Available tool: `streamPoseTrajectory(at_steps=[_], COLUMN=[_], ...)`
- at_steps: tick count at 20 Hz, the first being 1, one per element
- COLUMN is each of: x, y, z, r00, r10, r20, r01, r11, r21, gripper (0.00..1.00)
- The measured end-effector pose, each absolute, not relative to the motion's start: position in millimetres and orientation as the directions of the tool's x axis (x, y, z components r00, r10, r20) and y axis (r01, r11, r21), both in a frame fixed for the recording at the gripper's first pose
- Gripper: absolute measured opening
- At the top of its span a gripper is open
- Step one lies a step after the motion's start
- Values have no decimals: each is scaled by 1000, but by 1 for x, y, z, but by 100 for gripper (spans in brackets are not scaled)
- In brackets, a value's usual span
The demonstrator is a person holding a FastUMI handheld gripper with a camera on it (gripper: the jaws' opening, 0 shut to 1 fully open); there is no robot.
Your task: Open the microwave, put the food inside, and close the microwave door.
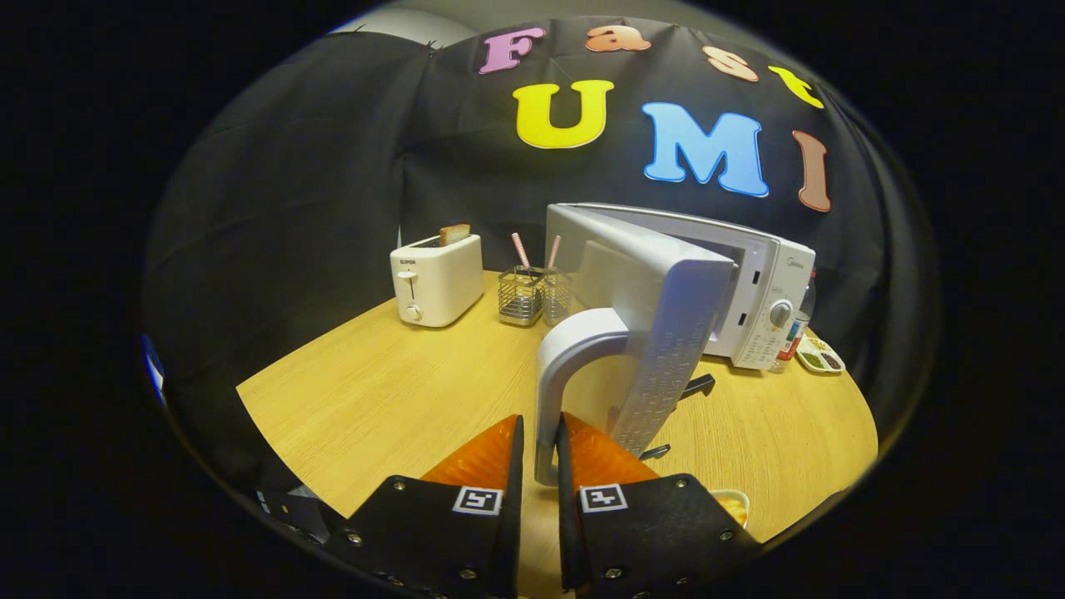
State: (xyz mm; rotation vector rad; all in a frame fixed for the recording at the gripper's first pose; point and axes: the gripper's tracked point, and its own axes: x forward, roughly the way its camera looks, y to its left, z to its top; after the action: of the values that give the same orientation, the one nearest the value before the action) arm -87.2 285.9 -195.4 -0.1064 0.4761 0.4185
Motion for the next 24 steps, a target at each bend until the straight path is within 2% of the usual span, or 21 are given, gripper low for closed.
streamPoseTrajectory(at_steps=[4, 5, 7, 10, 12, 13, 14, 15, 17, 20, 24], x=[-96, -101, -116, -145, -163, -172, -179, -185, -192, -193, -170], y=[304, 310, 324, 354, 367, 369, 372, 373, 372, 364, 336], z=[-195, -195, -196, -191, -179, -168, -157, -143, -118, -75, -30], r00=[802, 798, 775, 689, 634, 617, 597, 582, 564, 555, 597], r10=[372, 379, 422, 560, 638, 670, 702, 729, 768, 802, 791], r20=[-468, -468, -470, -460, -436, -412, -387, -359, -304, -220, -131], r01=[-424, -433, -473, -581, -646, -671, -697, -719, -751, -777, -766], r11=[906, 901, 881, 806, 748, 722, 693, 668, 630, 595, 611], r21=[-7, -8, 10, 112, 155, 169, 183, 192, 198, 207, 198], gripper=[20, 29, 40, 44, 53, 64, 70, 83, 95, 96, 96])
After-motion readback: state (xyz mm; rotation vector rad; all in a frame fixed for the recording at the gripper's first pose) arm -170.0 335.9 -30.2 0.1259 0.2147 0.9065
